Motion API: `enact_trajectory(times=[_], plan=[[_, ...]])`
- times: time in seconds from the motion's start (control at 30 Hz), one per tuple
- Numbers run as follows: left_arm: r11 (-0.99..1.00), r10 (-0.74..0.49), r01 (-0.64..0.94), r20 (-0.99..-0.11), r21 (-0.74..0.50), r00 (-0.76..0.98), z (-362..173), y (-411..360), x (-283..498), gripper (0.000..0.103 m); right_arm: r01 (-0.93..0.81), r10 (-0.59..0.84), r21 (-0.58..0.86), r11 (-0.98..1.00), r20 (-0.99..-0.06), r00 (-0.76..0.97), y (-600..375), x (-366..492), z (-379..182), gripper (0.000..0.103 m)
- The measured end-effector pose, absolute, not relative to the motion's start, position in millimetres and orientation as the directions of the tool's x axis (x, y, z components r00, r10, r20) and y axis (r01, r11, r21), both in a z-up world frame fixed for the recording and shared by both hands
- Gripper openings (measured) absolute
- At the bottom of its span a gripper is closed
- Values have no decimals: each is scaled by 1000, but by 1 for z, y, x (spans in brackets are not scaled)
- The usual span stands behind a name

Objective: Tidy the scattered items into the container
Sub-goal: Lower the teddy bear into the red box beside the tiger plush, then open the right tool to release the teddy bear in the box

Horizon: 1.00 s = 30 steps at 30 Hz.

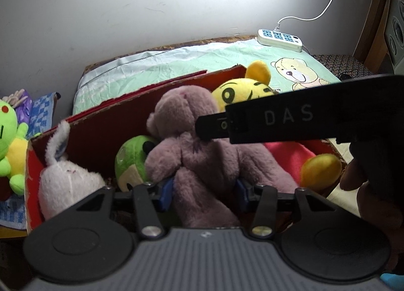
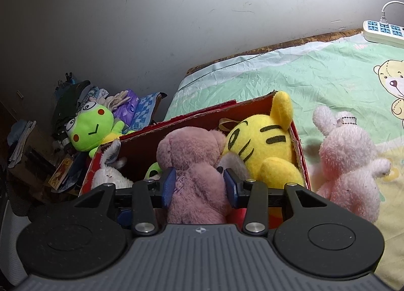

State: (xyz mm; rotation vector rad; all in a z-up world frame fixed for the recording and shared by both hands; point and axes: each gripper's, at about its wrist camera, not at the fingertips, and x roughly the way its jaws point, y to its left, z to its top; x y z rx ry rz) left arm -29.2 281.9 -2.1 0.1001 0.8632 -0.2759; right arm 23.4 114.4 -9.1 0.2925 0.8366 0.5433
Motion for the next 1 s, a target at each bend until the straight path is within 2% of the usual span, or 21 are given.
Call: enact_trajectory(times=[0.43,0.73,0.87,1.0], plan=[[967,-176,252,-769,-20,614,0,280,-31,51,-335,557,448,829,-615,558,116,22,-13,43],[972,-161,234,-774,-17,612,2,280,-34,57,-328,563,460,825,-612,556,113,20,-10,44],[976,-138,216,-772,-1,621,4,281,-38,65,-323,558,459,828,-612,561,111,16,-6,44],[981,-129,195,-772,-6,622,7,284,-42,65,-317,551,455,832,-612,567,108,10,-2,43]])
